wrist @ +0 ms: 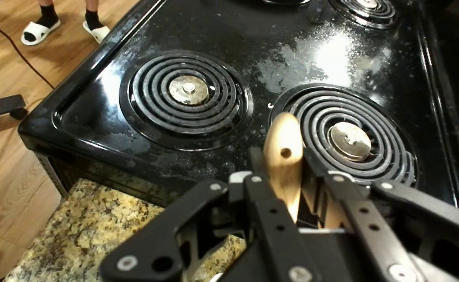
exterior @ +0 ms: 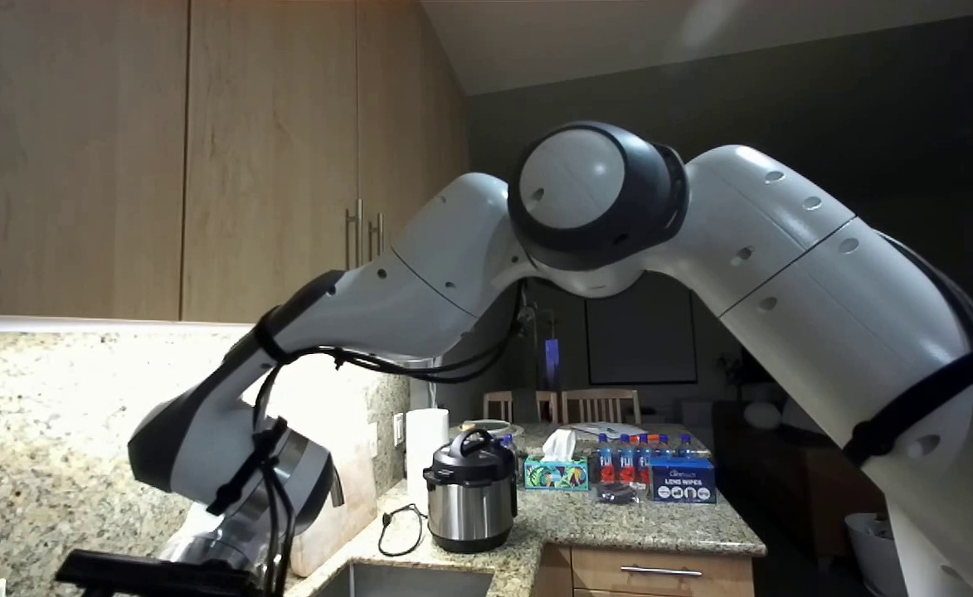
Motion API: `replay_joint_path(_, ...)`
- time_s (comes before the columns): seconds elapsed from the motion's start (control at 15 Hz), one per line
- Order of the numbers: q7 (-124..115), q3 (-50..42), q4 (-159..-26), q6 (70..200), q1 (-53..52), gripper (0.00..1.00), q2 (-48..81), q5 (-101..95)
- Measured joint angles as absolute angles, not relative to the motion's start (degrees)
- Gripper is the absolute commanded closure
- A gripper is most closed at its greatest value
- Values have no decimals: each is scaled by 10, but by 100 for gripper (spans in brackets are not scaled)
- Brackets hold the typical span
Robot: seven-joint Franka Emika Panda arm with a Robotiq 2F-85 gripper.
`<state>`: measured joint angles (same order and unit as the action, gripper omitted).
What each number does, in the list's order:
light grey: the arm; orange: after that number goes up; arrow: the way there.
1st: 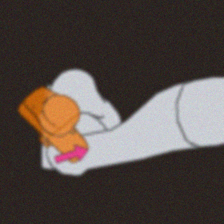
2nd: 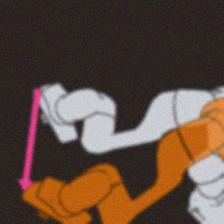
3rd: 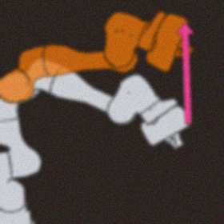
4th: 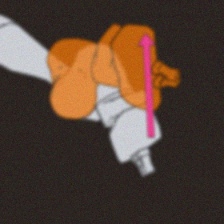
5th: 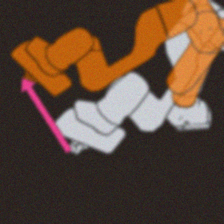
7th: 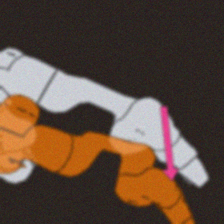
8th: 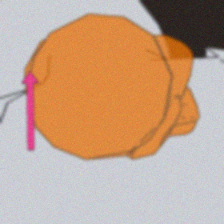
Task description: Use the spatula to stir the pot
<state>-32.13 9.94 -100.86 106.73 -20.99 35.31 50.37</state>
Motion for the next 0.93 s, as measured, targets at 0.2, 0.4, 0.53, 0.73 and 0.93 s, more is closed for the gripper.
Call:
replay_joint_path(0.2,-341,100,-985,1062,-221,36,366,483)
replay_joint_path(0.4,-349,100,-963,1053,-227,16,374,467)
replay_joint_path(0.53,-351,100,-953,1050,-228,5,378,463)
replay_joint_path(0.73,-352,100,-947,1049,-228,0,378,461)
replay_joint_path(0.93,-352,100,-947,1049,-228,0,376,453)
